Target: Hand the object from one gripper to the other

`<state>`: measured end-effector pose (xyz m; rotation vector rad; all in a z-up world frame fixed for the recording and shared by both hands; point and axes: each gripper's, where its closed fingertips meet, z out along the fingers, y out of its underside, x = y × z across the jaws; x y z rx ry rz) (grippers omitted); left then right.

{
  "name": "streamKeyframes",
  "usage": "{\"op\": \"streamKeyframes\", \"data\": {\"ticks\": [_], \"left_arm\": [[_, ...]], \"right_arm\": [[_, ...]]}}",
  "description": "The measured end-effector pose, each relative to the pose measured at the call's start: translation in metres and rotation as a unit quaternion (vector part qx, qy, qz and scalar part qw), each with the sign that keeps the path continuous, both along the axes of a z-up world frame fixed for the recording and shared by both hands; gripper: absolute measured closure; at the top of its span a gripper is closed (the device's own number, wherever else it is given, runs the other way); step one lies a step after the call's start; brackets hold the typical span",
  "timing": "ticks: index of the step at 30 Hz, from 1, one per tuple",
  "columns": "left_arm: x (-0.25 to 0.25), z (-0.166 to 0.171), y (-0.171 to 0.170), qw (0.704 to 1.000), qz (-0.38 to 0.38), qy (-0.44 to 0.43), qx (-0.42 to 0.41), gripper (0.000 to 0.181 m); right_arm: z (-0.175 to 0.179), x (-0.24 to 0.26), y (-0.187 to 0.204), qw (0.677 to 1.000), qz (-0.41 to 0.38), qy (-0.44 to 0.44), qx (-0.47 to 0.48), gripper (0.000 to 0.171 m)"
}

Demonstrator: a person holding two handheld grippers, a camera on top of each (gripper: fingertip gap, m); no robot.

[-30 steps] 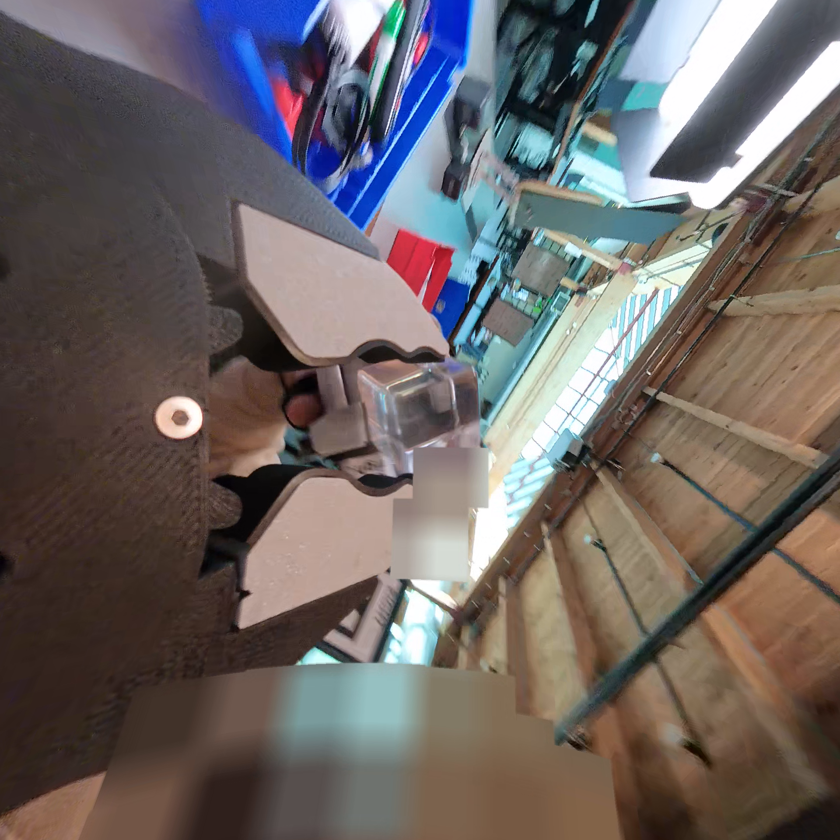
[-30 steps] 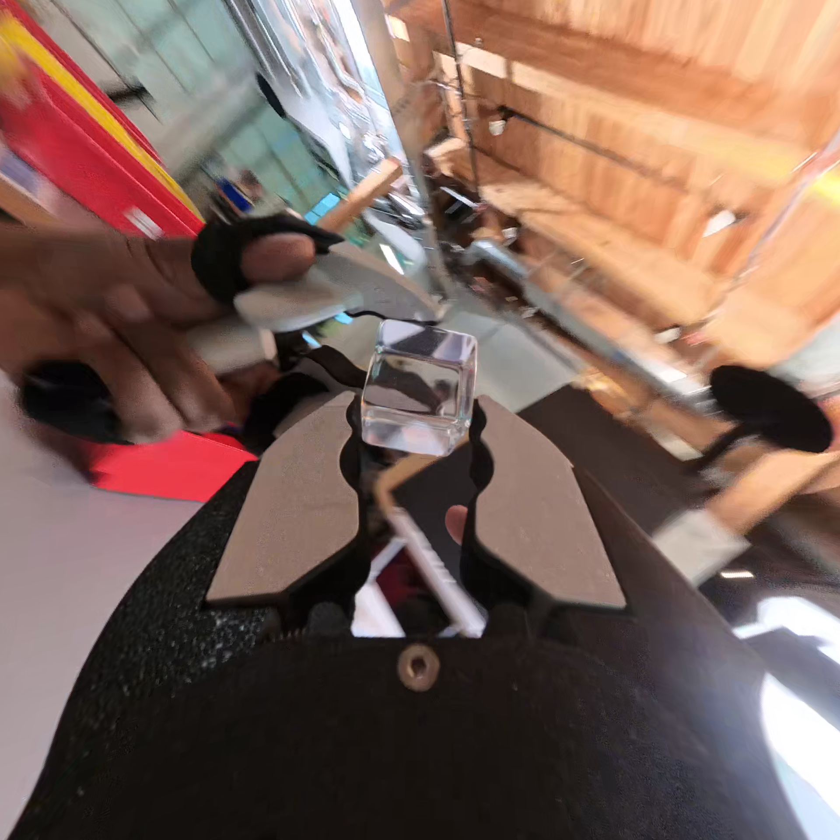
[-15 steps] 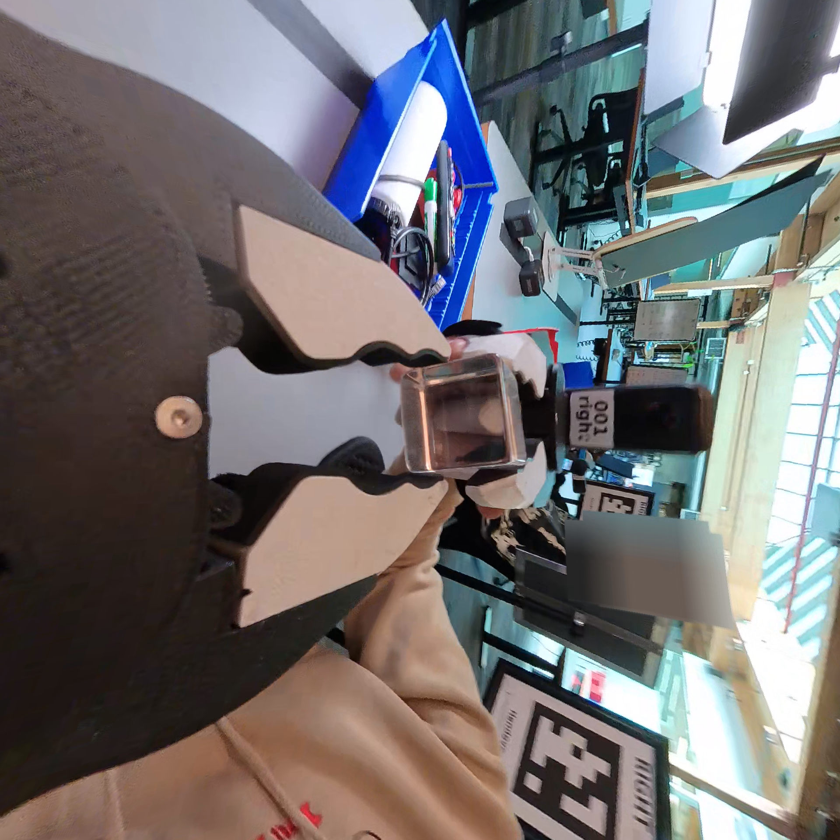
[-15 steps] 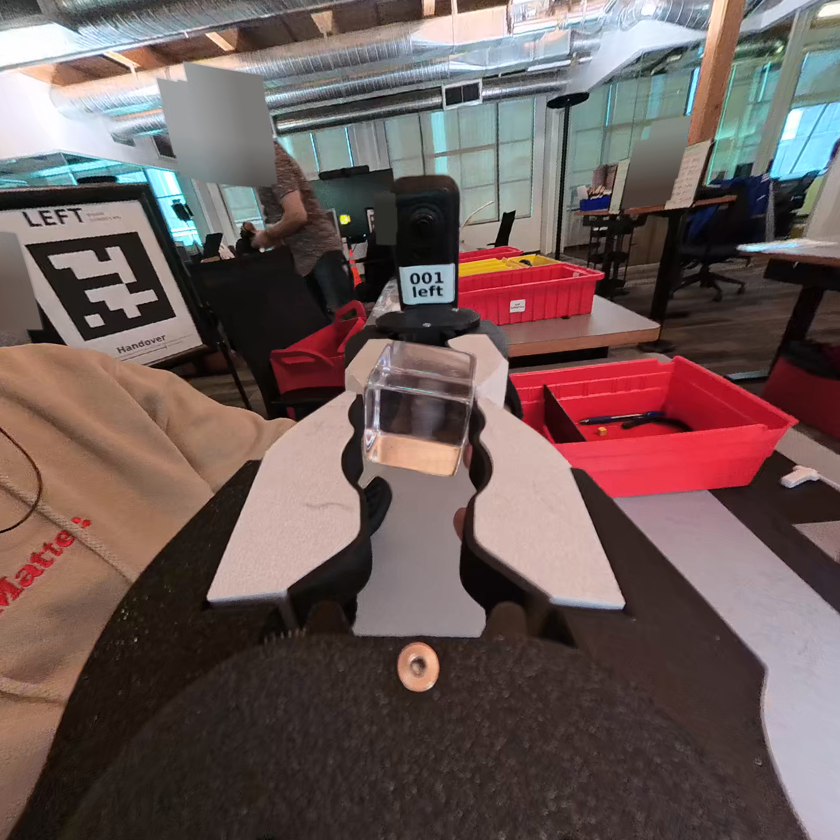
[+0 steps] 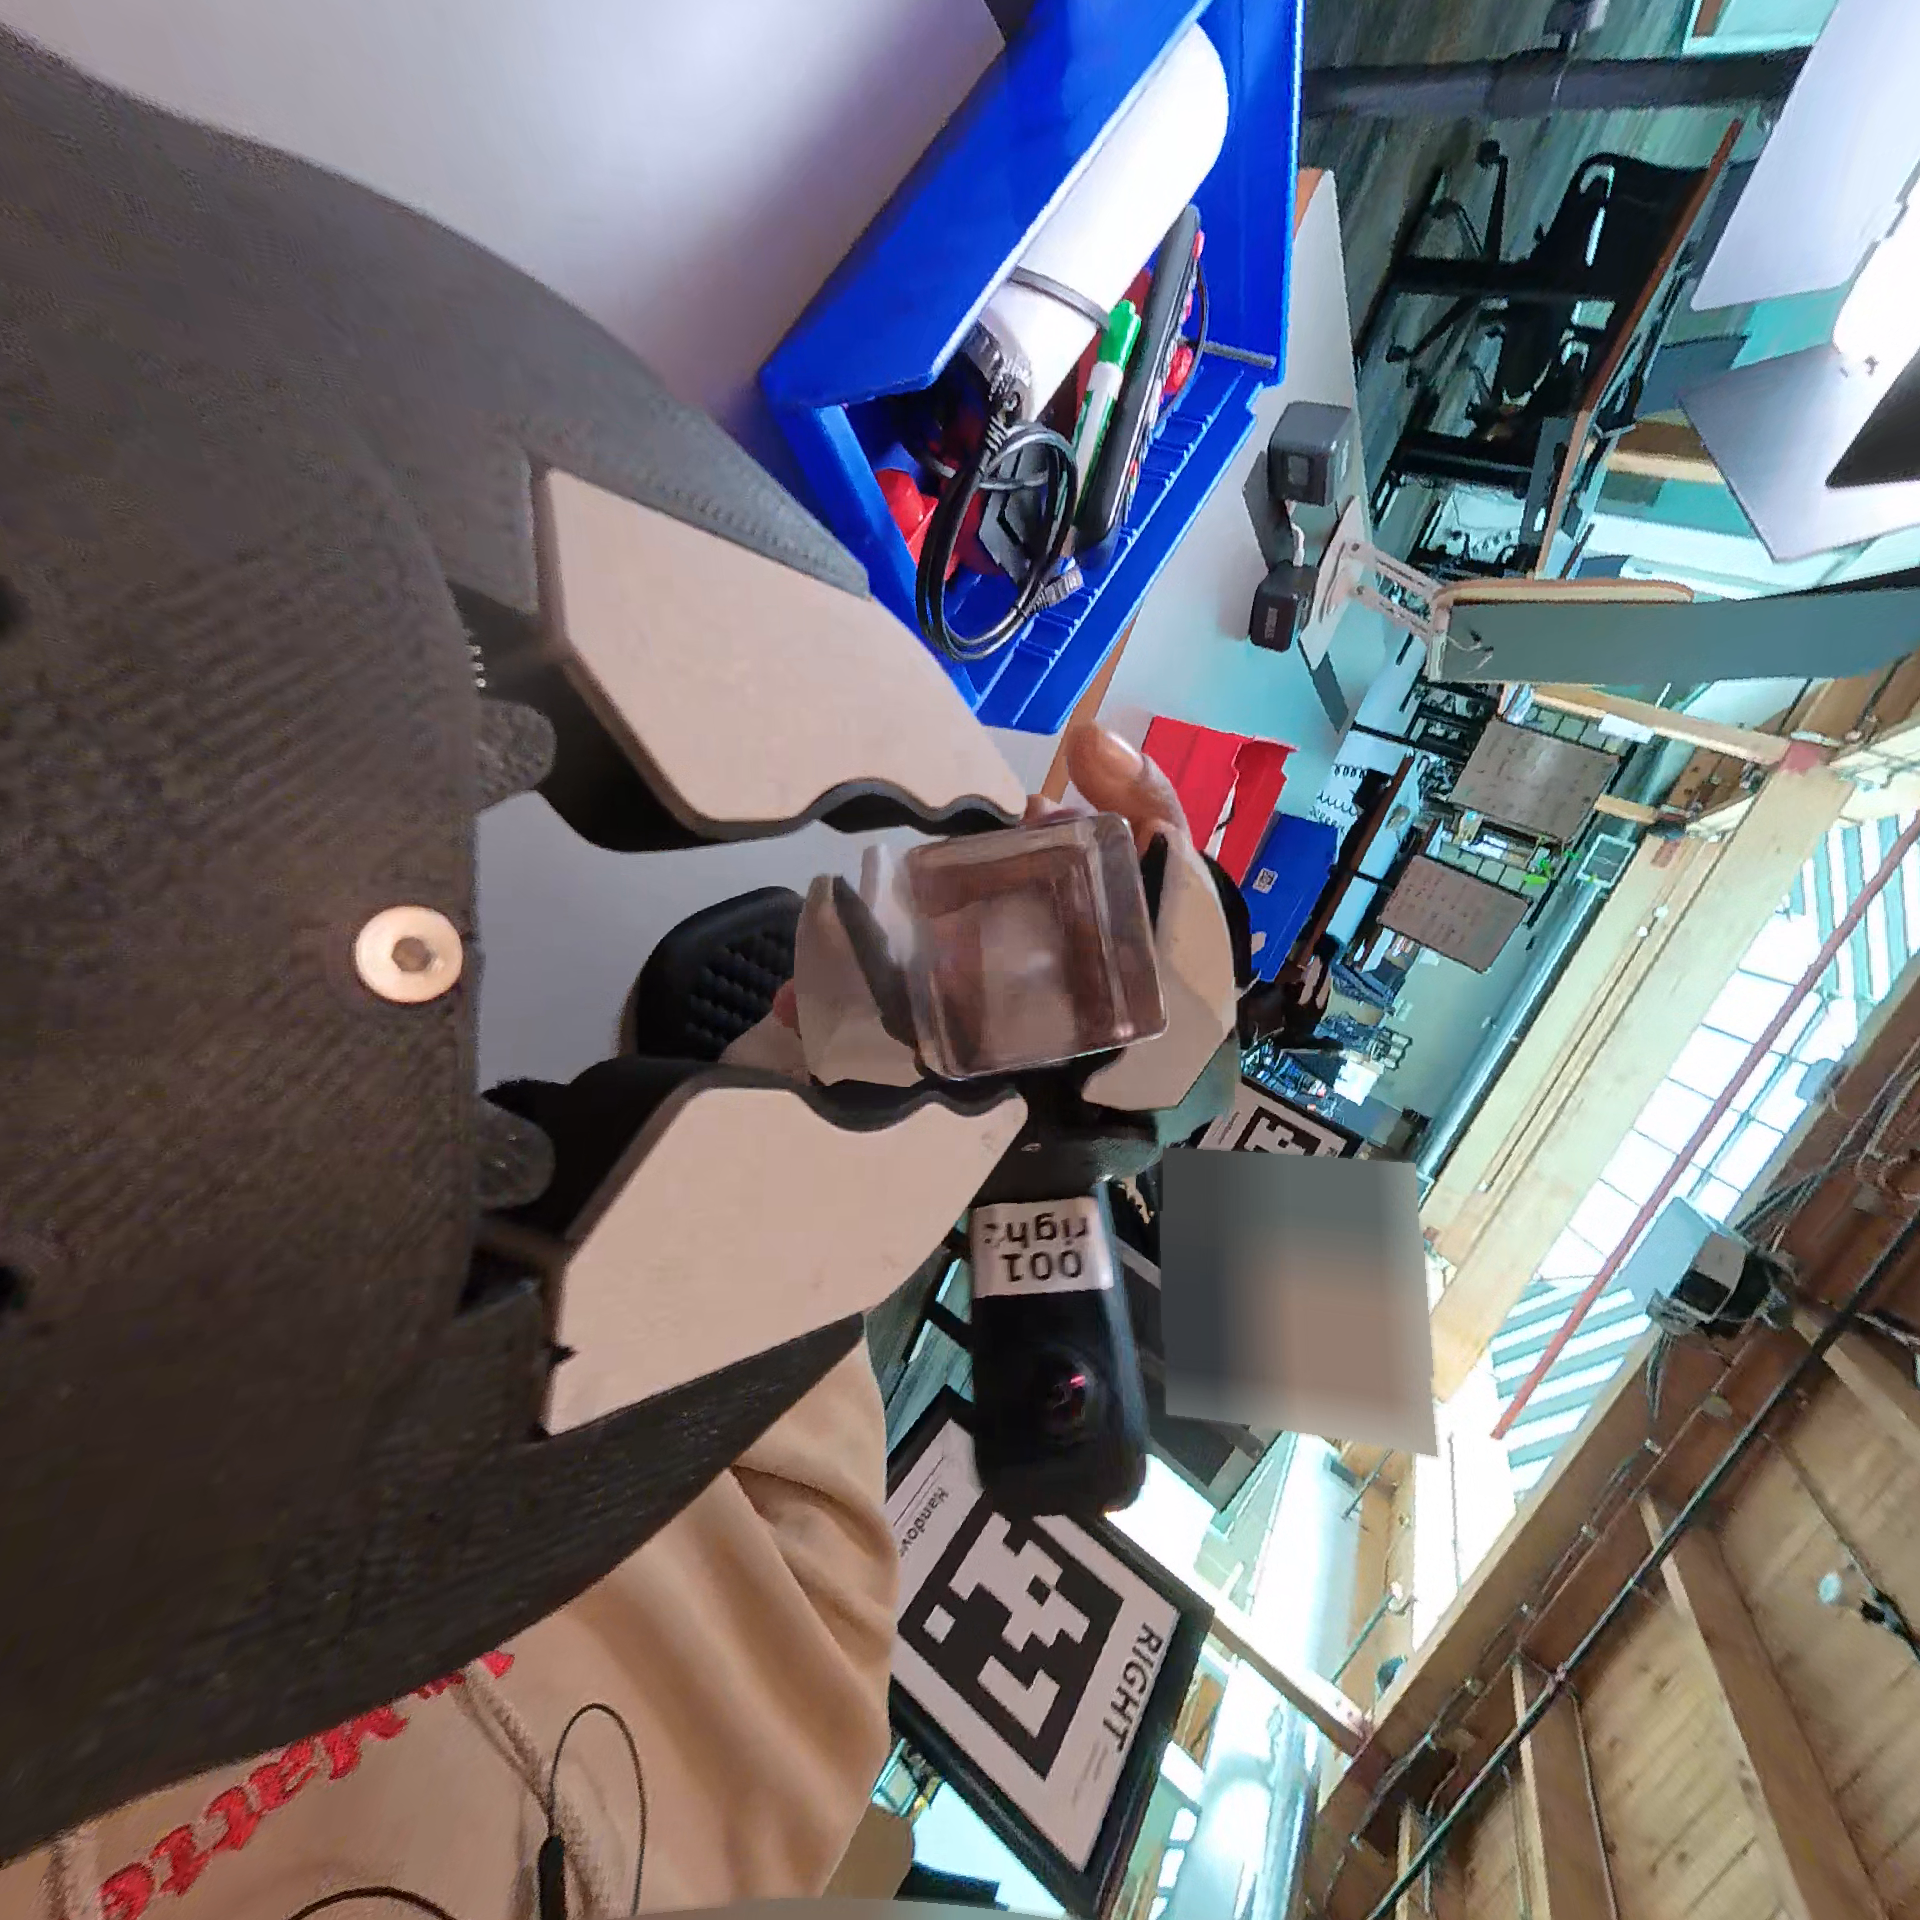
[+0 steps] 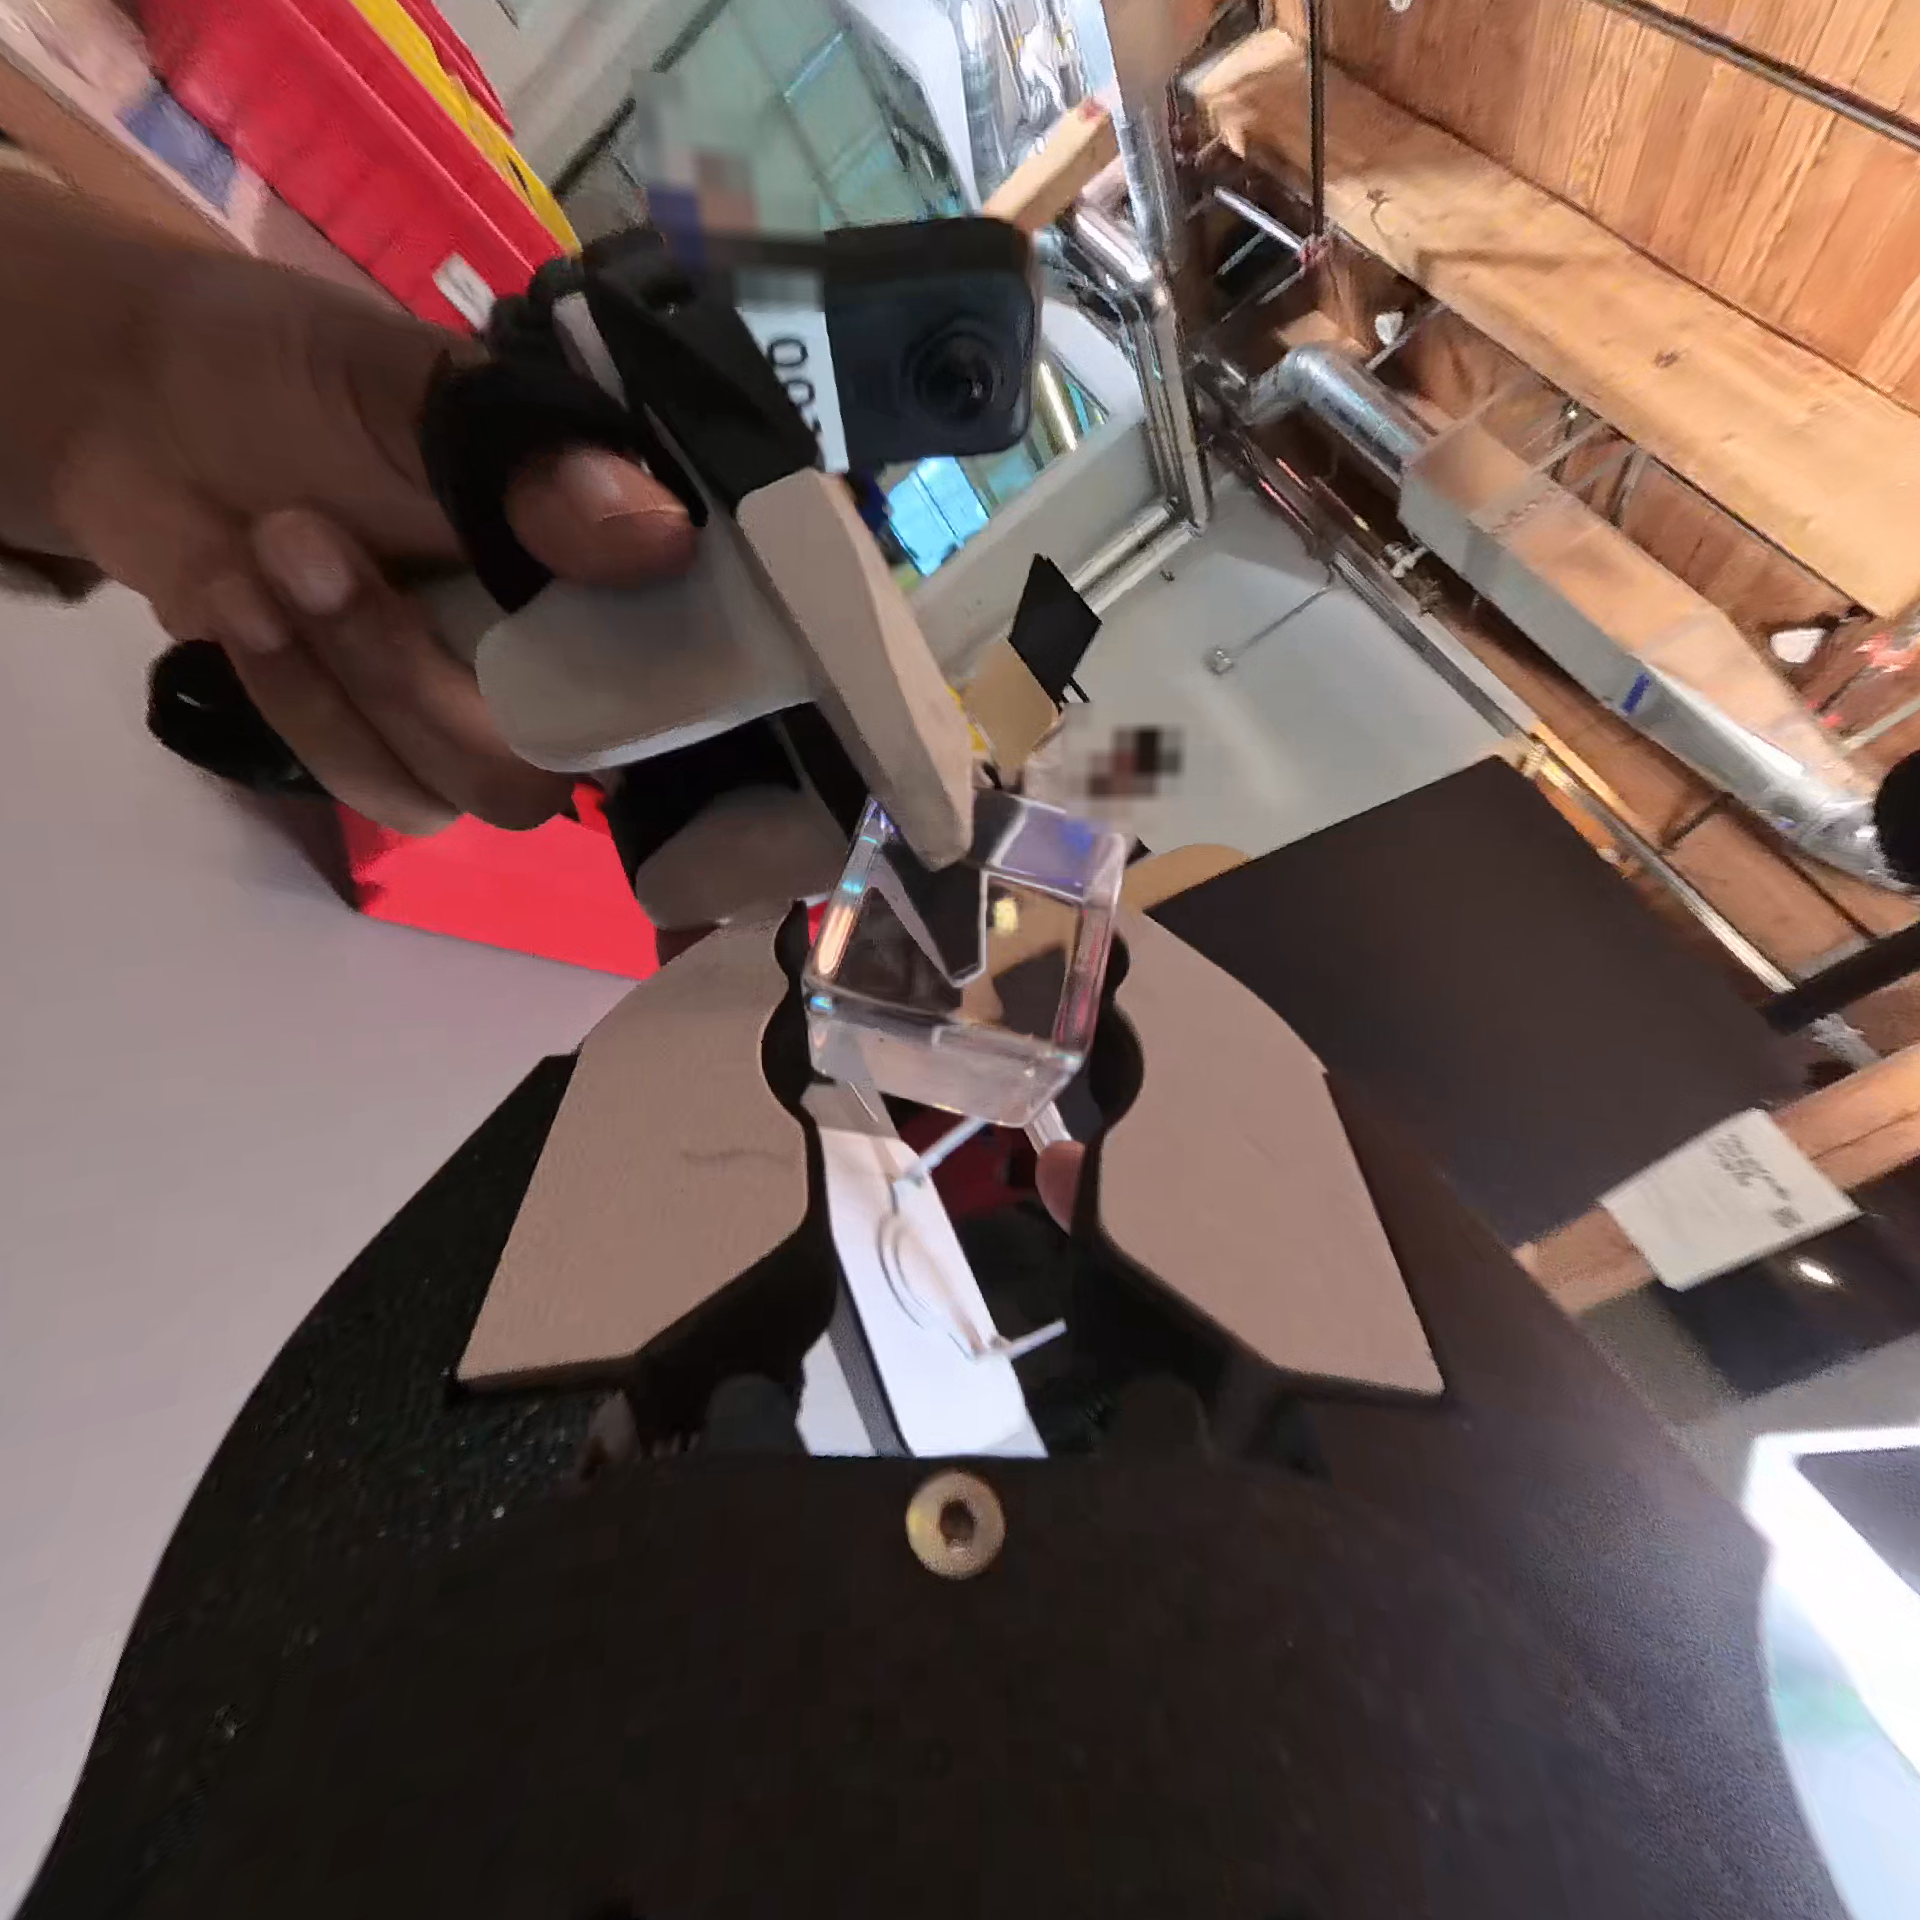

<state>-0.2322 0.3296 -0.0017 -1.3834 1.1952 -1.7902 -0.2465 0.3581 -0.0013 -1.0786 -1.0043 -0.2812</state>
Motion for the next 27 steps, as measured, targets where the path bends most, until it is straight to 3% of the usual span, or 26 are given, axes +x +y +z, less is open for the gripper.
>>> {"op": "streamKeyframes", "data": {"ticks": [1,6,10,13,16,20,27], "left_arm": [[-0.001,0.001,-0.002,1.000,-0.004,-0.003,0.007,0.136],[-0.013,0.011,0.018,0.992,0.074,-0.025,0.098,0.133],[-0.032,0.026,0.041,0.971,0.162,-0.038,0.171,0.136],[-0.045,0.032,0.063,0.949,0.234,-0.036,0.207,0.135],[-0.052,0.031,0.076,0.937,0.269,-0.022,0.221,0.135],[-0.053,0.029,0.081,0.933,0.278,-0.013,0.230,0.135],[-0.047,0.019,0.084,0.925,0.286,0.011,0.249,0.136]], "right_arm": [[0.001,-0.002,-0.003,1.000,0.020,0.015,-0.013,0.120],[0.012,0.024,0.001,0.988,0.051,0.109,-0.099,0.120],[0.004,0.103,0.035,0.979,-0.078,0.131,-0.132,0.120],[-0.034,0.177,0.062,0.948,-0.215,0.127,-0.198,0.120],[-0.092,0.236,0.076,0.894,-0.312,0.122,-0.298,0.120],[-0.140,0.261,0.084,0.854,-0.337,0.145,-0.368,0.119],[-0.165,0.296,0.090,0.814,-0.417,0.173,-0.365,0.119]]}}
